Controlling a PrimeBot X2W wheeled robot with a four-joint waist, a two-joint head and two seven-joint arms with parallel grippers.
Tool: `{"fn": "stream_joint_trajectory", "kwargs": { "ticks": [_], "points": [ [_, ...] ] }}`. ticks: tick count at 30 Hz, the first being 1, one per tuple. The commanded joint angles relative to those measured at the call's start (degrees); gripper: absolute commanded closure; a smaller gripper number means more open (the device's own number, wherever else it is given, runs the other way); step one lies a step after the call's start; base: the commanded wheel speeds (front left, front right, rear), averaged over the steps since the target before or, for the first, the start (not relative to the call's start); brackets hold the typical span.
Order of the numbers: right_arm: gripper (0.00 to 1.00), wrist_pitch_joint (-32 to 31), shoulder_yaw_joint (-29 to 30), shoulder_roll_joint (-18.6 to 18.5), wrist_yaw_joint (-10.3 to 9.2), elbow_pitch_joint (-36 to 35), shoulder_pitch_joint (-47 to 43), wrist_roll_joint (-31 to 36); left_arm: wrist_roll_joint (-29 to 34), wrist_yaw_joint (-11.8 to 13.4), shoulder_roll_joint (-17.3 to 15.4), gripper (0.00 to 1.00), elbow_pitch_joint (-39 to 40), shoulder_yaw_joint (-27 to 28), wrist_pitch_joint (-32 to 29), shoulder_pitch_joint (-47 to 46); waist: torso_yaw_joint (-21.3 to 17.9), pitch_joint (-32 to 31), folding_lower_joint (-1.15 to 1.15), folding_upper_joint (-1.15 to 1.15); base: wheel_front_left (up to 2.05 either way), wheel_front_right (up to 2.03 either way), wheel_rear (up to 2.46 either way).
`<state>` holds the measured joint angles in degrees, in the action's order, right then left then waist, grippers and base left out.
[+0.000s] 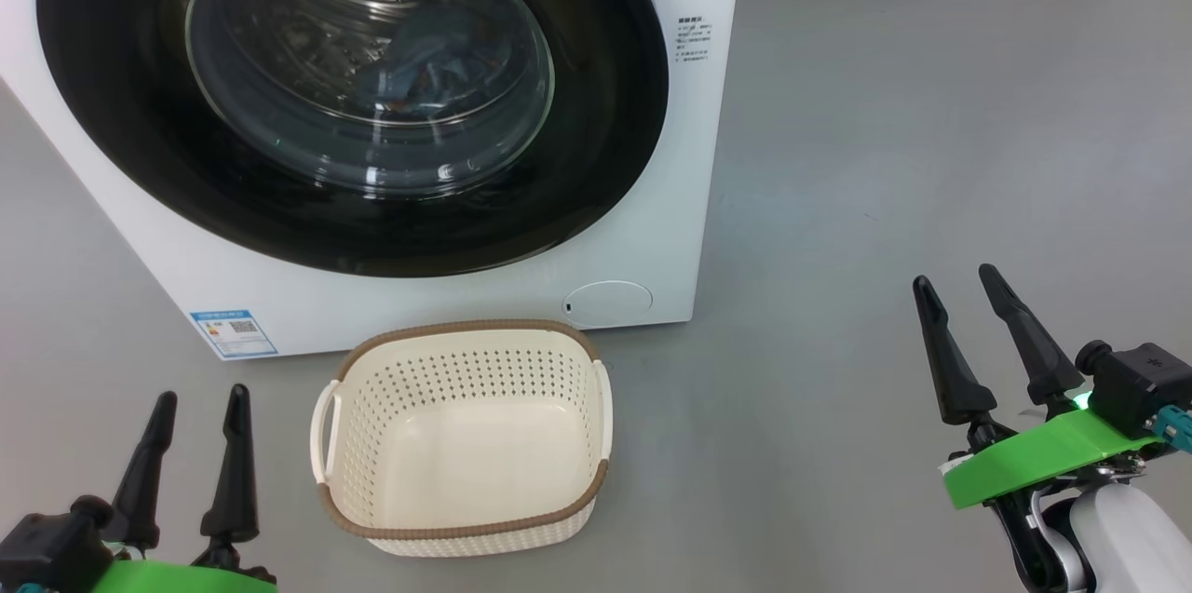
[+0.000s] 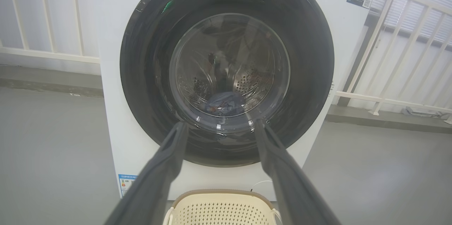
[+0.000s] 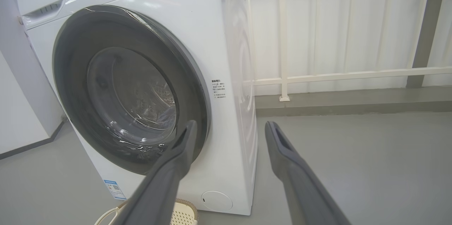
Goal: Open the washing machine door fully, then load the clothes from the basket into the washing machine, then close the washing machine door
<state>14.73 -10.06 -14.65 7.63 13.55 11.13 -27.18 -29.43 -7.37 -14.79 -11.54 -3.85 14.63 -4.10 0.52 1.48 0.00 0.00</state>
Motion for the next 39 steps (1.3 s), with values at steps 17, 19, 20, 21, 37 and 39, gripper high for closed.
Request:
{"fn": "stream_joint_trajectory", "kwargs": {
  "ticks": [17, 19, 20, 21, 37, 39],
  "points": [
    [0.00, 0.27, -1.28, -0.48, -0.14, -0.95, 0.26, 0.10, -0.50, -0.12, -1.32, 0.00, 1.15, 2.04, 0.37, -0.99, -0.12, 0.16, 0.00, 0.00, 0.00, 0.00, 0.00],
    [1.00, 0.00, -0.36, 0.09, 0.00, 0.19, -0.01, -0.02, -0.62, 0.00, 0.05, 1.00, 0.05, -0.04, 0.00, 0.01, -0.13, 0.19, 0.00, 0.00, 0.00, 0.00, 0.00],
    [1.00, -0.02, -0.43, 0.22, 0.01, 0.52, -0.06, -0.07, -0.75, 0.01, 0.26, 1.00, -0.26, -0.06, -0.03, 0.01, -0.14, 0.19, 0.00, 0.00, 0.00, 0.00, 0.00],
    [1.00, -0.02, -0.70, 0.65, 0.01, 1.41, -0.46, -0.01, -0.69, 0.02, 0.85, 1.00, -1.08, -0.20, -0.02, 0.27, -0.14, 0.20, 0.00, 0.00, 0.00, 0.00, 0.00],
    [1.00, -2.16, 0.63, 2.69, -0.01, 2.66, -2.46, -7.31, -7.51, 0.00, 3.25, 1.00, -2.47, 0.58, -2.31, 0.94, -0.18, 0.03, 0.00, 0.00, 0.00, 0.00, 0.00],
    [1.00, -2.48, 0.89, 2.83, -0.01, 2.63, -2.49, -8.37, -8.50, -0.01, 3.40, 1.00, -2.48, 0.76, -2.65, 0.87, -0.19, 0.01, 0.00, 0.00, 0.00, 0.00, 0.00]
  ]
}}
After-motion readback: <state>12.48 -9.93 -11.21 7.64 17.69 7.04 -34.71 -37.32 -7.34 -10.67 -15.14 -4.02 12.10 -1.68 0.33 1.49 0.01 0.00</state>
